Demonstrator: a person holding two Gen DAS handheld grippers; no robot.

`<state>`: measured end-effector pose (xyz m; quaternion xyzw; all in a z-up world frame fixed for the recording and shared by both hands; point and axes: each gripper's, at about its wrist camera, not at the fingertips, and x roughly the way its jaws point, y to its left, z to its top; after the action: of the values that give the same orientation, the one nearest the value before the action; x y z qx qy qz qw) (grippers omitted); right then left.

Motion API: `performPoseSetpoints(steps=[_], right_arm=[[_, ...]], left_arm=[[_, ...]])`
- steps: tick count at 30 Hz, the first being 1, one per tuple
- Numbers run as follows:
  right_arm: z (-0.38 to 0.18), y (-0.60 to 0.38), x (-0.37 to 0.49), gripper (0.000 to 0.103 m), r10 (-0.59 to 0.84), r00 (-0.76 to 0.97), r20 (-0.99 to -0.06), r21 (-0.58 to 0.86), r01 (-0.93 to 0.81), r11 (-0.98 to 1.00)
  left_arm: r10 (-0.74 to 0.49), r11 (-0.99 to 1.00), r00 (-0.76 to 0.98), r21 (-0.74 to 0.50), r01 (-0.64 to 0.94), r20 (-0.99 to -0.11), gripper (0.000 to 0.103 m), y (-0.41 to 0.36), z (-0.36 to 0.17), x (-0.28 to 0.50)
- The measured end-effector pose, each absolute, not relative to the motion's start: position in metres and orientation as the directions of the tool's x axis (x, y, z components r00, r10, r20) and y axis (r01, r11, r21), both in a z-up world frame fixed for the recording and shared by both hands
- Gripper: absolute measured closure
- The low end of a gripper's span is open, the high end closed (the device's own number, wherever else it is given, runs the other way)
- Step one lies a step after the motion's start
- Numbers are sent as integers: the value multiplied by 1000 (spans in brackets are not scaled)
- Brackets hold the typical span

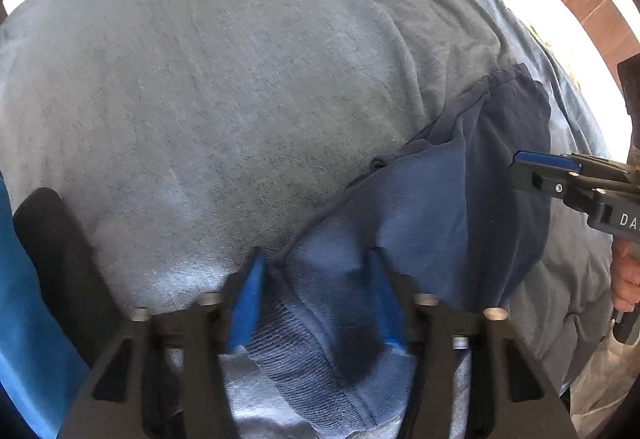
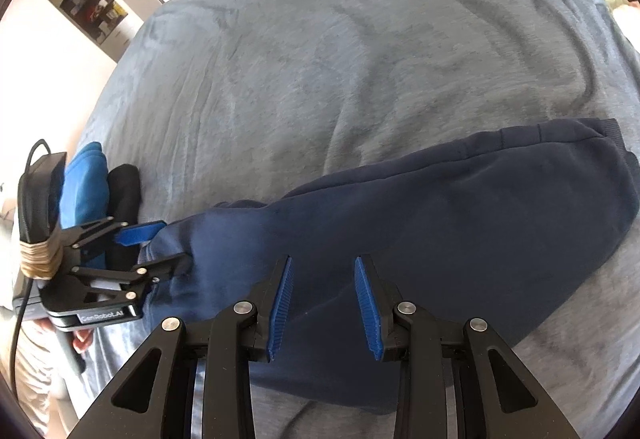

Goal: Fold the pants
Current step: 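Smooth the folded sweatpants with both tools and withdraw them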

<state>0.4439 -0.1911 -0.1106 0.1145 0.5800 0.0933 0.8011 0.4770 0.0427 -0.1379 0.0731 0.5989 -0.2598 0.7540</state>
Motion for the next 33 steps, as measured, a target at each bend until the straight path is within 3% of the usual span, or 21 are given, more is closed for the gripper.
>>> performPoseSetpoints(steps=[1,2,15,24,31,33], right_arm=[[-111,-189,444,70,282,309,-908,291,-18,956],[-111,-188,444,70,282,309,-908,290,-19,957],[-129,-172,469,69,316,345,-884,319,-50,947],[-157,-176,494,70,213,322,-922,223,-5,975],[-145,-189,488,69,144,341,-929,159,16,987],[-132,-194,479,59,140,367,-920,155,11,988]], left_arm=[[-286,864,168,-177,472,-943,82,44,-136,476],[-272,870,181,-162,465,-945,86,45,-134,475],[-206,917,206,-115,382,-957,84,61,-135,470],[-192,916,220,-94,390,-956,76,59,-133,467],[-81,945,343,38,326,-936,47,64,-102,452],[-68,944,401,71,321,-914,42,61,-86,438]])
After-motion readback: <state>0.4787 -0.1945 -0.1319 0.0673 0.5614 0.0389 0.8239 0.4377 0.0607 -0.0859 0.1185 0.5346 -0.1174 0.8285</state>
